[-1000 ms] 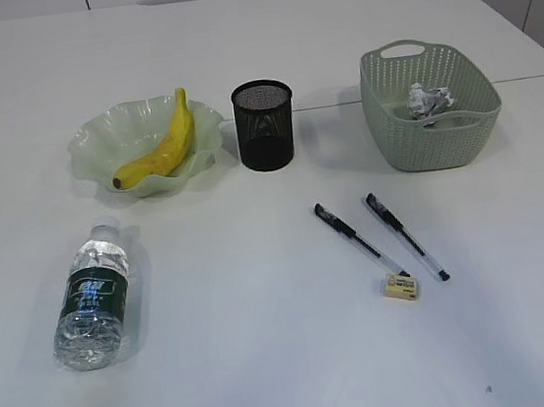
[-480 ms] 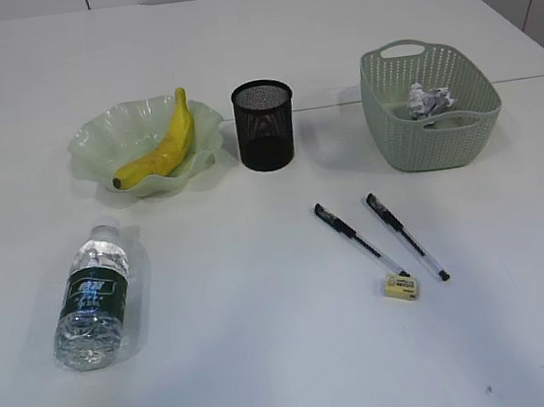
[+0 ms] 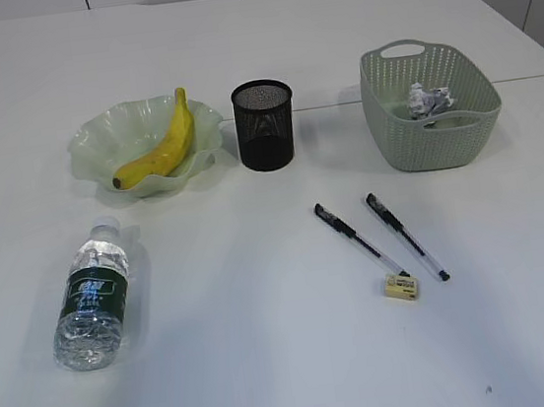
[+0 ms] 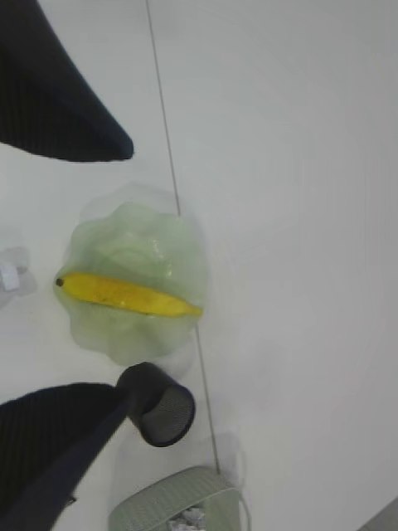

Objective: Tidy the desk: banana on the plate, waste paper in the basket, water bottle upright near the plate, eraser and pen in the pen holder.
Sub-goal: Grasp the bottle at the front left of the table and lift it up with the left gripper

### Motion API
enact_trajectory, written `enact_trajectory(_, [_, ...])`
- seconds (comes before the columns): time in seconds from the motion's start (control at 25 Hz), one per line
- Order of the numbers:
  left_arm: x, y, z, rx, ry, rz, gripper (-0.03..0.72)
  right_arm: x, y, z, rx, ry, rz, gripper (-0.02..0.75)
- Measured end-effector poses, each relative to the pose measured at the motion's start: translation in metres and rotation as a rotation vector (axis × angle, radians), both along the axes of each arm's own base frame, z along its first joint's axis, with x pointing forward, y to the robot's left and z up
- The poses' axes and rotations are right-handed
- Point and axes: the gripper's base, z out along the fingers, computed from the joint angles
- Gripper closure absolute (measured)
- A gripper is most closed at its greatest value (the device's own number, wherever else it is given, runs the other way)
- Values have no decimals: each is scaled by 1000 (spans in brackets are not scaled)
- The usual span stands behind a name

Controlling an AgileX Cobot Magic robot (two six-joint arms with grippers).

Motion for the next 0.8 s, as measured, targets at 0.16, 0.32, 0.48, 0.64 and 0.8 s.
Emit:
enact_trajectory(0.16, [24, -19, -29, 7, 92, -45, 95, 0, 0, 0, 0, 0, 0, 476])
enact_trajectory(0.32, [38, -30, -47, 24, 142, -55, 95, 0, 0, 0, 0, 0, 0, 476])
enact_trajectory(0.48, [50, -33, -68, 10, 209, -36, 95, 0, 0, 0, 0, 0, 0, 476])
enact_trajectory(0.64, [55, -34, -92, 16, 295, -28, 95, 0, 0, 0, 0, 0, 0, 476])
enact_trajectory(0.8, [58, -34, -118, 21, 388, -24, 95, 0, 0, 0, 0, 0, 0, 476])
